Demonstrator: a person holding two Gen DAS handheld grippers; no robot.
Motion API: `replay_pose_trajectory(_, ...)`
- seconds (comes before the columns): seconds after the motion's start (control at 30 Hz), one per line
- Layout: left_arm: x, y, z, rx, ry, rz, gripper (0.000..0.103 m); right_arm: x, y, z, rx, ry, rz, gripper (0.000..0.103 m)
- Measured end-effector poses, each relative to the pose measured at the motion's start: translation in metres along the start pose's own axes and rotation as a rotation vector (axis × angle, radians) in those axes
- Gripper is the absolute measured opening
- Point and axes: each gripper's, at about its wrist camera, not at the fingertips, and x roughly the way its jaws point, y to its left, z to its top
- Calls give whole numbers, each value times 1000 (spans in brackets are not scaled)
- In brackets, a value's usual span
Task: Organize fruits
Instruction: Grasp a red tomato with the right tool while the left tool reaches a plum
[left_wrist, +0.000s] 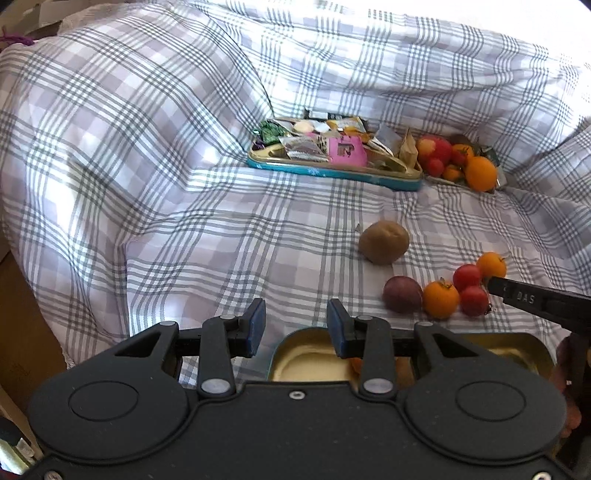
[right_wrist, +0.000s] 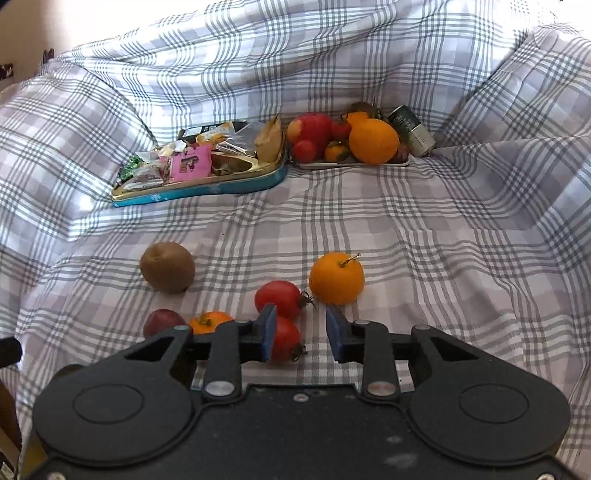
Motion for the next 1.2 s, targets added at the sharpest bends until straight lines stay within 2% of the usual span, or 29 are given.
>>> replay_pose_trajectory(0.07,1,2,1,-9,2,-21,46,4,1,0,1,12,16,32)
replay_pose_trajectory(0.23,3,0,3,-3,-12,-15,46,10,5,-2,-26,11,22,32)
replay_pose_trajectory(0.47,5,1,2,-26,-25,-24,46,17,11,-2,-53,16,34,38)
replay_pose_trajectory(0.6,4,4,1,-76,-65,-29,46,19,15,-4,-82,5,29,39)
replay_pose_trajectory(0.7,2,5,0,-97,-115,-35,46,21,16,-4,-95,0,26,43)
replay_pose_trajectory(0.83,5,1,6,-45,-73,-39,46,22,11,-7,-27,-21,2,51)
replay_pose_trajectory(1.0,9,-2,7,-34,-54,-36,46,21,11,-9,-26,-27,-1,51)
replay_pose_trajectory(1.2,9,-2,8,-42,-55,-42,46,18,8,-8,-47,9,42,51)
